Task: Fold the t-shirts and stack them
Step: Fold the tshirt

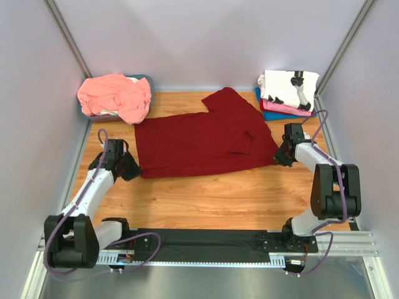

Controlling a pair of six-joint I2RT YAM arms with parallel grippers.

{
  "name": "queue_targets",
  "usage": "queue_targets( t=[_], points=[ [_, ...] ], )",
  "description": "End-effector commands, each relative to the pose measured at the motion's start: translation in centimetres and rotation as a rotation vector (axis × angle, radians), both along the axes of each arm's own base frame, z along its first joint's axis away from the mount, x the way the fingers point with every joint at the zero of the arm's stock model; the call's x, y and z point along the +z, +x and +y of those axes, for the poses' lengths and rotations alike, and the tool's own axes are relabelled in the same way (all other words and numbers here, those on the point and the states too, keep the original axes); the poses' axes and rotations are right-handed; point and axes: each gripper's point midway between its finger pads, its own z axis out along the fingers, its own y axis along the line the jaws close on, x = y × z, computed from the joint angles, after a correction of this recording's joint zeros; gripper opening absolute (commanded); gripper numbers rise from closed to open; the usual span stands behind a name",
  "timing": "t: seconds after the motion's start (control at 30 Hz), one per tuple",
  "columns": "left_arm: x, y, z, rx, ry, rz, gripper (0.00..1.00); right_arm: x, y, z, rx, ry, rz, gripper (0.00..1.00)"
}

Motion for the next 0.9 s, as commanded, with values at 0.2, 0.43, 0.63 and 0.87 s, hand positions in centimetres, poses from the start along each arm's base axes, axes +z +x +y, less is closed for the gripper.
queue_targets(
  t=[0.2, 0.43, 0.63, 0.87],
  points=[
    [2.7, -0.8, 4.9, 0.105, 0.026, 0.01, 0.0, 4.0, -3.6, -5.0, -0.156, -0.238, -0.091, 0.0],
    [3.1, -1.5, 4.3, 0.113, -0.012, 0.006, 0.0, 4.2, -7.2, -5.7, -0.208, -0.272, -0.086, 0.33],
    [5.0, -1.7, 3.9, 0.063, -0.014, -0.016, 0.51, 7.7, -7.0, -5.2, -0.232, -0.233, -0.178, 0.69],
    [8.0, -1.3, 2.9, -0.006, 0.053, -0.18, 0.66, 10.9, -3.6, 4.5, 0.143, -0.043, -0.289, 0.65]
  ],
)
